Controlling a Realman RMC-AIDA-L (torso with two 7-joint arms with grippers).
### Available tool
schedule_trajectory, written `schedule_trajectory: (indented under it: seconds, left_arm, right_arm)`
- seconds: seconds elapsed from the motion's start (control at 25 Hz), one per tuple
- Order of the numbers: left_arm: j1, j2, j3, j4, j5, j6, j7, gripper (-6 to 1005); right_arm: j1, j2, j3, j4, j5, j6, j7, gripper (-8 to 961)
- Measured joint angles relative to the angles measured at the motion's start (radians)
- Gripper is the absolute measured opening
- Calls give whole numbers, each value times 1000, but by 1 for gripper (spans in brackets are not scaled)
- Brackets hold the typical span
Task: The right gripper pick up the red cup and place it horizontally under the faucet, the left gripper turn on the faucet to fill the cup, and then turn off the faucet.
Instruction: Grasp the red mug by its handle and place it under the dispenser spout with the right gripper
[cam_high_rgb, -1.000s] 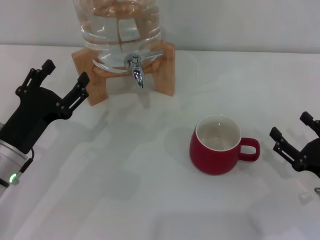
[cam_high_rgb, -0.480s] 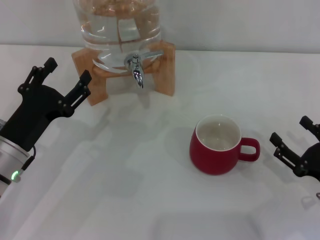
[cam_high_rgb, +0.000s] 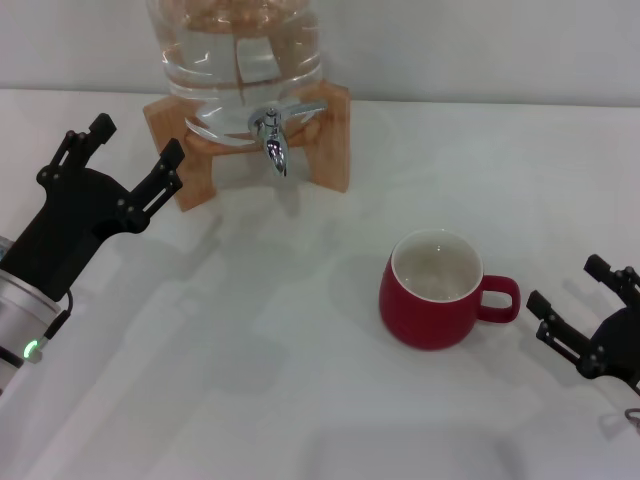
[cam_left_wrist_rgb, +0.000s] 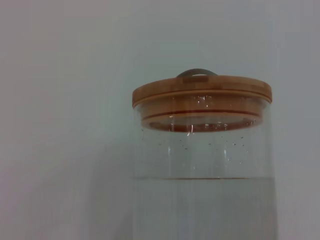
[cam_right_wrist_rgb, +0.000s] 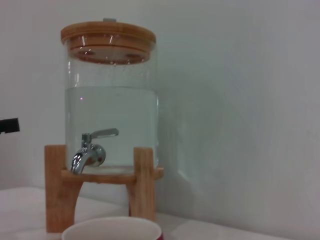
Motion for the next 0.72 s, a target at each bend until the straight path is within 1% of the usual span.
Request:
schedule_trajectory:
  seconds: [0.72]
  left_arm:
    - [1,0,3,0,0,-1,0,874]
  right_arm:
    - [13,1,-23,11,-1,65,-1,840]
